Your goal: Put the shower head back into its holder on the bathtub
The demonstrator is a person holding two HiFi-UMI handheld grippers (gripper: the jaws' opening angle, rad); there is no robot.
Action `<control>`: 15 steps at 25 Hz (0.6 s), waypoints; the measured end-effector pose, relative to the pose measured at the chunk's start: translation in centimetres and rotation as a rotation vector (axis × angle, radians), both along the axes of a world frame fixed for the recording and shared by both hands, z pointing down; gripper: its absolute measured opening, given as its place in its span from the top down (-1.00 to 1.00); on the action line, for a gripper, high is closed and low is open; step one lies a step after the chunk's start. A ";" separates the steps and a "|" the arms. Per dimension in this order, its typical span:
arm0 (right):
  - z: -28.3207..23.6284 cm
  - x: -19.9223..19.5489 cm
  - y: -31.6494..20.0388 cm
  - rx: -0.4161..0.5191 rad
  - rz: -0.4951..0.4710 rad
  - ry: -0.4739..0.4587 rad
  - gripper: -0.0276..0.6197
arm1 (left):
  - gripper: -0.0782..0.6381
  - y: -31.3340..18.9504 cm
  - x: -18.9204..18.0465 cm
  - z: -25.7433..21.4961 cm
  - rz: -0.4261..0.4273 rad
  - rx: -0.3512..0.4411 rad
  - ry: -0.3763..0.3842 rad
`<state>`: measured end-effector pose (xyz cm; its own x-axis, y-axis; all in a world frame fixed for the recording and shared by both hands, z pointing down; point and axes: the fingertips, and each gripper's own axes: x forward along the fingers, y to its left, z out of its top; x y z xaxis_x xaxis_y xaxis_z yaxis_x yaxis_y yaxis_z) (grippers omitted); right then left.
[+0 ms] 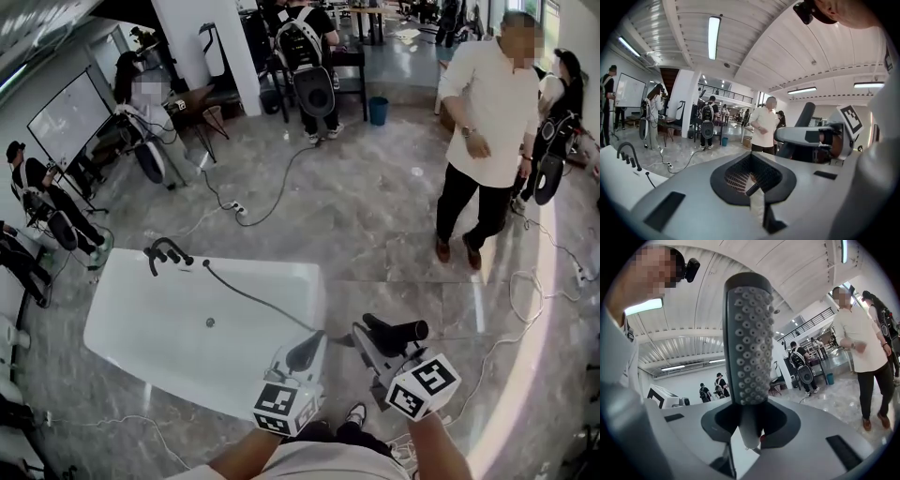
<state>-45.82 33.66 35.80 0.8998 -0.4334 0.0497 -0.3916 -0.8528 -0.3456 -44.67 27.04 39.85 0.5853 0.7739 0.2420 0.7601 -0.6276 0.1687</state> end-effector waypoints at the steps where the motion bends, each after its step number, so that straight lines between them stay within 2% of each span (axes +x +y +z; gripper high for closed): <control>1: 0.0 0.5 0.7 0.005 -0.001 0.002 0.58 | 0.77 0.6 0.5 -0.1 -0.007 0.000 0.003; 7: 0.4 5.5 3.3 0.012 -0.017 -0.004 0.58 | 0.77 3.1 5.6 0.1 -0.031 -0.003 0.001; 15: -0.5 17.9 6.6 -0.025 -0.015 0.021 0.58 | 0.77 6.6 19.0 -0.1 -0.023 -0.033 0.019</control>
<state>-27.93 40.22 35.27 0.8941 -0.4459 0.0423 -0.4115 -0.8550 -0.3155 -25.65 33.62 39.72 0.6072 0.7675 0.2056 0.7488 -0.6392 0.1750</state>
